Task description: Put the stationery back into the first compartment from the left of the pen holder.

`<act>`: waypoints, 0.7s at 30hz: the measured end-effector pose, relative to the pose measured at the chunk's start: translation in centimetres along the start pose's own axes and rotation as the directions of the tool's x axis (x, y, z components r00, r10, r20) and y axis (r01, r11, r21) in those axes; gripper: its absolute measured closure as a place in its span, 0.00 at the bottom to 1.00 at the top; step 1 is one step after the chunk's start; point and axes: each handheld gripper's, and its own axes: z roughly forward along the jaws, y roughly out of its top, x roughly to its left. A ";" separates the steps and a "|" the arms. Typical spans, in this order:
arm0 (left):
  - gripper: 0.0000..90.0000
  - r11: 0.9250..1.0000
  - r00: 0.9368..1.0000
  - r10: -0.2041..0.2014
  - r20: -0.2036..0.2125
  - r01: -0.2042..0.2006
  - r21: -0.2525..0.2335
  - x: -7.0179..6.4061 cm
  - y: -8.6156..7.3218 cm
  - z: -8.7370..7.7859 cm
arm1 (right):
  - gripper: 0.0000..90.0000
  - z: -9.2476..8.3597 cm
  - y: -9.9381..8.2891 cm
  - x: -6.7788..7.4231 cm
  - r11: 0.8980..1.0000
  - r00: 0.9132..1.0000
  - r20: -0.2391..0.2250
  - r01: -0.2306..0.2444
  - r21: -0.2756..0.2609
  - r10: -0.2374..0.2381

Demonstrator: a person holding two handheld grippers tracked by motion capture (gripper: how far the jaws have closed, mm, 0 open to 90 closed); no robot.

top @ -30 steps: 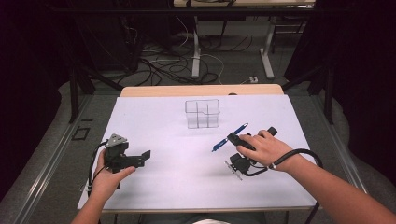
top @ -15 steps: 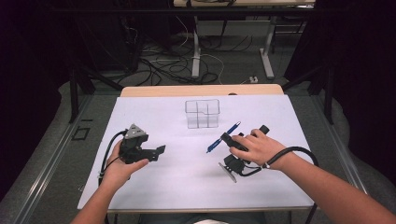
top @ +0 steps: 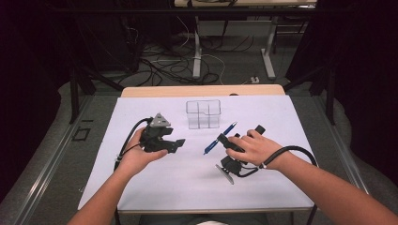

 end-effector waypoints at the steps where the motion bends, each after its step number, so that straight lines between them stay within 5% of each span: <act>1: 0.40 1.000 1.000 0.009 0.003 -0.009 0.009 -0.2 0.4 0.2 | 0.89 0.1 0.0 0.0 1.000 1.000 0.006 0.000 -0.007 0.000; 21: 0.50 0.992 0.997 0.035 0.065 -0.042 0.115 -2.0 3.2 2.6 | 0.89 0.5 0.4 0.0 1.000 0.999 0.028 0.028 -0.008 -0.027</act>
